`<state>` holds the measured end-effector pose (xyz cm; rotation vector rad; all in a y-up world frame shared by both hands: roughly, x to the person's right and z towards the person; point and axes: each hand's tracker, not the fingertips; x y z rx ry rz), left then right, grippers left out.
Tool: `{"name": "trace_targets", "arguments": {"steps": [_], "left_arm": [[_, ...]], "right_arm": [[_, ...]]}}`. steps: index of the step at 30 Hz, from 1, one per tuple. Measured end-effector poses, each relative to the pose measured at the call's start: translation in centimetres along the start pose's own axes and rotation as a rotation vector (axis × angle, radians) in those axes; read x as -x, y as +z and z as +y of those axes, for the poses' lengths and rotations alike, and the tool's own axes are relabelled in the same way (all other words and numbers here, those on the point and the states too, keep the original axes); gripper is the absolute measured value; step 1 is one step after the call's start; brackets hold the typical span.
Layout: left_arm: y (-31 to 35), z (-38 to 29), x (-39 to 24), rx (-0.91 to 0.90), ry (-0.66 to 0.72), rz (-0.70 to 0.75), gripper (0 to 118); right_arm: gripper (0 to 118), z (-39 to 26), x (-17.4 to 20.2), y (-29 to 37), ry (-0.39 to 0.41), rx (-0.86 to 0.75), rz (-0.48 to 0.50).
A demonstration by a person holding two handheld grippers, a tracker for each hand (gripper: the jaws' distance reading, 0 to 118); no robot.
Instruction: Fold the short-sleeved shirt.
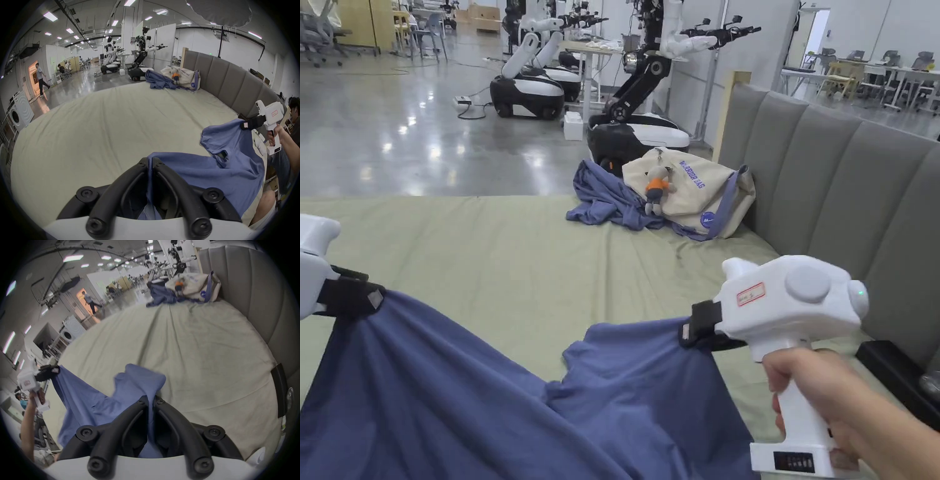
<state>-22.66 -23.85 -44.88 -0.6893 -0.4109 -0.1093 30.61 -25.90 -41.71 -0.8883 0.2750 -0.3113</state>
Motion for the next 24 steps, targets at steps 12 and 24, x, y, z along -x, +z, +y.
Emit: {"name": "trace_targets", "arguments": {"steps": [12,24], "left_arm": [[13.7,6.6,0.1,-0.241,0.087,0.009,5],[33.8,23.0,-3.1,-0.552,0.015,0.177,5]], "right_arm": [[6,4.9,3.8,13.5,-0.014,-0.305,0.082],[5,16.9,19.9,33.6,0.25,-0.626,-0.044]]}}
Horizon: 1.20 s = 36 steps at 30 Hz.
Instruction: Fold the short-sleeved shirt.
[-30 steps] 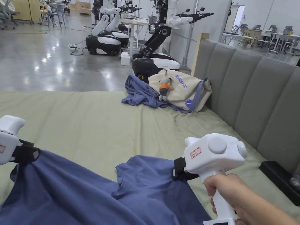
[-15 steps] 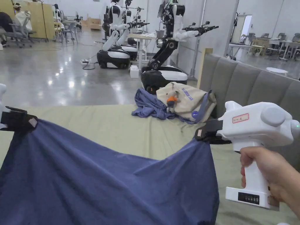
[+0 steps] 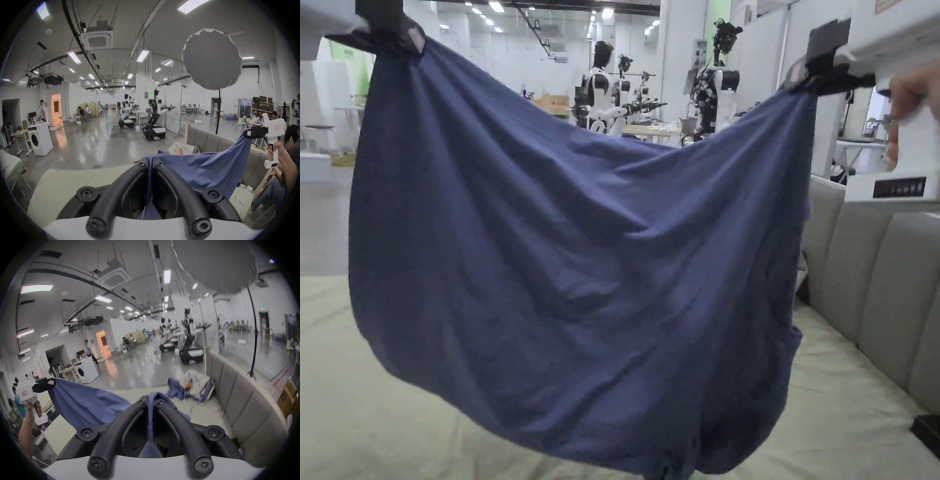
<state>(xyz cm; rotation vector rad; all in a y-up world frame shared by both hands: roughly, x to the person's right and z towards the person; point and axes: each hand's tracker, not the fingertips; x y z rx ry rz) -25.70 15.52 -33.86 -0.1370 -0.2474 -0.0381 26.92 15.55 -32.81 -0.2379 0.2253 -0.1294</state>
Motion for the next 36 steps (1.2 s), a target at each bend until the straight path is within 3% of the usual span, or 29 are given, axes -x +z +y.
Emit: {"name": "trace_targets", "arguments": {"steps": [2,9,15,28,31,36], "left_arm": [[1.1,2.8,0.2,-0.049,-0.018,0.019,5],[1.6,6.6,2.0,-0.078,0.07,0.043,5],[-2.2,5.7,3.2,0.011,0.041,0.102,5],[-13.4,5.5,6.1,-0.042,0.02,0.188,5],[-13.9,6.3,6.4,-0.117,-0.006,0.18,5],[-13.9,5.4,7.2,-0.129,0.014,0.164,5]], "right_arm": [[5,3.3,1.7,1.0,0.065,-0.03,-0.015],[5,9.8,5.1,0.0,0.089,-0.088,-0.028],[5,10.7,6.1,-5.0,0.101,-0.071,-0.032],[5,12.0,8.0,-19.6,0.127,-0.177,-0.086],[5,12.5,8.2,-20.5,0.141,-0.274,-0.126],[5,11.8,7.0,-21.4,0.095,-0.263,-0.118]]}}
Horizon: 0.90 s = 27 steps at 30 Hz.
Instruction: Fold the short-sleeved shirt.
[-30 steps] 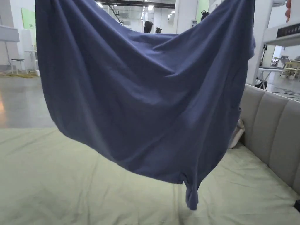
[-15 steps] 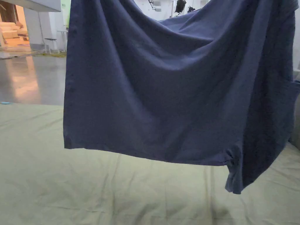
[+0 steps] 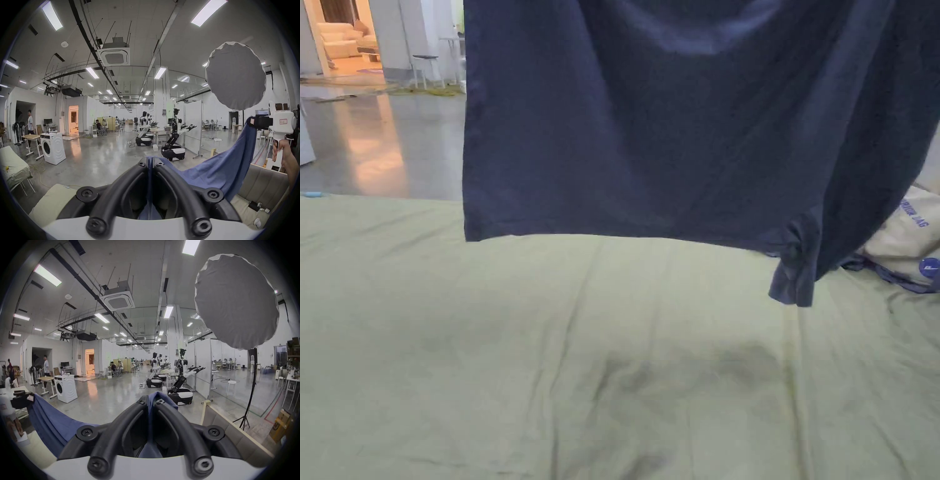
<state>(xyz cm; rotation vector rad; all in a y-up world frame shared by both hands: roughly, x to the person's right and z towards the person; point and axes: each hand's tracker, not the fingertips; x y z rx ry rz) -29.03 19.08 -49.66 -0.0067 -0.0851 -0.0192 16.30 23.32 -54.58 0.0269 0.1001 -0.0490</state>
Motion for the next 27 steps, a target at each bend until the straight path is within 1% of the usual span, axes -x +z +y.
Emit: {"name": "trace_targets", "arguments": {"steps": [3,4,5,6,7,8,10,11,12,13,14,15,16,17,18,19,20,21,22,23,24,25,27], "left_arm": [[0.7,-2.9,0.8,0.035,0.014,-0.065,5],[0.9,-4.4,1.4,0.036,0.04,-0.075,5],[1.1,-6.1,1.8,0.06,0.082,-0.082,5],[1.4,-7.9,2.0,0.07,0.126,-0.096,5],[1.8,-10.0,2.1,0.085,0.143,-0.137,5],[2.5,-12.3,2.0,0.105,0.153,-0.146,5],[3.6,-16.8,1.5,0.164,0.171,-0.185,5],[4.6,-19.3,1.2,0.187,0.186,-0.201,5],[5.5,-21.5,1.0,0.193,0.183,-0.227,5],[6.8,-23.8,0.6,0.235,0.183,-0.217,5],[8.4,-26.0,0.6,0.249,0.263,-0.237,5],[9.9,-27.8,0.8,0.263,0.281,-0.291,5],[11.8,-29.7,1.2,0.239,0.279,-0.277,5],[13.6,-31.5,1.4,0.258,0.286,-0.241,5],[15.3,-33.1,1.7,0.284,0.308,-0.231,5],[16.8,-34.6,2.0,0.294,0.32,-0.256,5],[18.7,-36.0,2.1,0.325,0.305,-0.25,5],[20.7,-37.5,2.0,0.314,0.304,-0.236,5],[21.8,-38.5,2.1,0.358,0.28,-0.253,5],[23.3,-39.6,2.1,0.38,0.281,-0.242,5],[24.9,-40.5,1.8,0.373,0.296,-0.235,5],[26.2,-41.6,1.6,0.419,0.303,-0.255,5],[29.1,-43.4,1.1,0.427,0.285,-0.251,5]], "right_arm": [[5,-3.3,-0.7,0.2,0.022,0.052,0.008],[5,-4.9,-1.2,0.5,-0.013,0.063,0.019],[5,-6.6,-1.6,1.0,-0.029,0.099,0.035],[5,-8.5,-2.1,1.6,-0.07,0.107,0.055],[5,-10.2,-2.6,2.3,-0.063,0.117,0.067],[5,-12.4,-3.1,3.3,-0.098,0.114,0.065],[5,-16.7,-4.1,4.7,-0.15,0.206,0.126],[5,-19.1,-4.3,5.7,-0.167,0.231,0.106],[5,-21.2,-4.6,6.6,-0.132,0.261,0.15],[5,-23.5,-4.7,8.0,-0.126,0.288,0.139],[5,-25.8,-5.1,9.2,-0.14,0.332,0.149],[5,-28.0,-5.7,10.3,-0.148,0.363,0.197],[5,-30.2,-6.1,11.9,-0.15,0.378,0.14],[5,-32.4,-6.7,13.7,-0.187,0.403,0.18],[5,-34.2,-7.2,15.1,-0.198,0.422,0.206],[5,-35.8,-7.5,17.1,-0.171,0.424,0.16],[5,-37.6,-8.1,19.0,-0.204,0.431,0.212],[5,-39.1,-8.5,21.1,-0.193,0.461,0.249],[5,-40.2,-8.7,22.8,-0.198,0.476,0.226],[5,-41.6,-9.0,24.5,-0.237,0.503,0.24],[5,-42.8,-9.2,26.3,-0.254,0.528,0.266],[5,-43.9,-9.2,28.1,-0.253,0.534,0.25],[5,-45.8,-9.6,31.0,-0.26,0.556,0.265]]}}
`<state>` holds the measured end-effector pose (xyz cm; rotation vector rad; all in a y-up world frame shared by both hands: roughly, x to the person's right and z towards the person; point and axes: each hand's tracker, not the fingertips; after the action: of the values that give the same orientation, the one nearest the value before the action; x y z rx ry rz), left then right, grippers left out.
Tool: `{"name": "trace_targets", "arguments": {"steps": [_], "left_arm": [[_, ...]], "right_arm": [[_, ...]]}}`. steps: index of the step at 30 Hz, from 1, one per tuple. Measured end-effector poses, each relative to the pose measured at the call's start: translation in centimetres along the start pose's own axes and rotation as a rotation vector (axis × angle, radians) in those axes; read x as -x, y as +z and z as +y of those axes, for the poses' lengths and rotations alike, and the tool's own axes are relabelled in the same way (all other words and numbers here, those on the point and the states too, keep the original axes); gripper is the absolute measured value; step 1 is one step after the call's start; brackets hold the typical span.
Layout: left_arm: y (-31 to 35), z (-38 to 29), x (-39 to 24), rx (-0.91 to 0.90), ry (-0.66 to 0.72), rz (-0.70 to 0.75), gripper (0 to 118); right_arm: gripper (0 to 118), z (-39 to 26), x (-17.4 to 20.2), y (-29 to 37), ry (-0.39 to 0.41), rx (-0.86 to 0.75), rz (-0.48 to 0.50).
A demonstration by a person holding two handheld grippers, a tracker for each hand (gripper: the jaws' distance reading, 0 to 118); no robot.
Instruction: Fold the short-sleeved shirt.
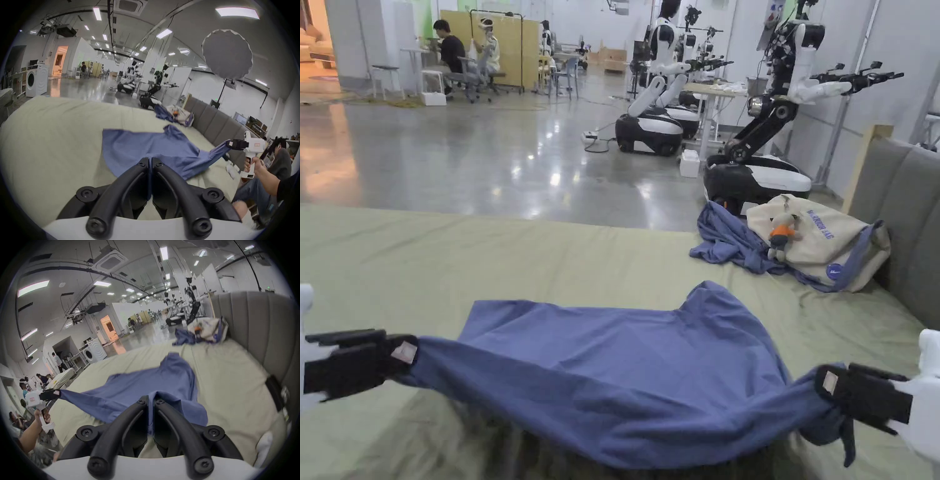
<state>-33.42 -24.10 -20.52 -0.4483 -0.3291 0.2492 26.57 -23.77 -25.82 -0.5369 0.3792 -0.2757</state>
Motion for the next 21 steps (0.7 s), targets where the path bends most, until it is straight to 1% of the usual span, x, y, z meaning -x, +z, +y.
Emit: {"name": "trace_targets", "arguments": {"steps": [1,2,3,5,7,8,9,10,11,12,14,16,21], "left_arm": [[0.8,-1.2,-0.1,0.023,-0.014,0.004,5],[1.9,-2.2,-0.5,0.02,-0.011,0.016,5],[3.0,-3.2,-0.5,0.019,-0.009,0.016,5],[5.3,-5.0,-0.2,0.01,0.017,0.02,5],[7.5,-6.2,0.0,0.01,0.049,0.032,5],[8.4,-6.8,0.3,0.013,0.056,0.036,5],[9.2,-7.4,0.5,0.023,0.075,0.041,5],[9.8,-7.8,0.5,0.03,0.078,0.041,5],[10.5,-8.3,0.3,0.034,0.062,0.046,5],[11.1,-8.8,0.2,0.039,0.047,0.057,5],[11.7,-9.6,0.1,0.059,0.055,0.055,5],[12.1,-10.5,-0.2,0.087,0.034,0.066,5],[12.4,-11.9,-0.5,0.083,0.011,0.097,5]], "right_arm": [[5,-1.4,-0.1,0.8,-0.008,0.009,-0.022],[5,-2.3,-0.7,1.3,-0.038,0.029,-0.01],[5,-3.5,-1.0,2.1,-0.043,0.023,-0.012],[5,-5.0,-1.3,3.4,-0.033,0.042,-0.033],[5,-6.0,-1.8,5.0,-0.028,0.038,-0.031],[5,-6.4,-1.8,5.4,-0.035,0.069,-0.029],[5,-7.1,-1.6,6.2,-0.036,0.056,-0.039],[5,-7.6,-1.6,7.0,-0.029,0.071,-0.012],[5,-8.0,-1.3,7.5,-0.007,0.095,-0.009],[5,-8.6,-1.1,8.0,0.02,0.103,-0.038],[5,-9.6,-1.2,8.7,0.016,0.126,-0.047],[5,-10.7,-1.2,9.2,0.028,0.169,-0.066],[5,-13.2,-1.8,8.7,0.05,0.186,-0.08]]}}
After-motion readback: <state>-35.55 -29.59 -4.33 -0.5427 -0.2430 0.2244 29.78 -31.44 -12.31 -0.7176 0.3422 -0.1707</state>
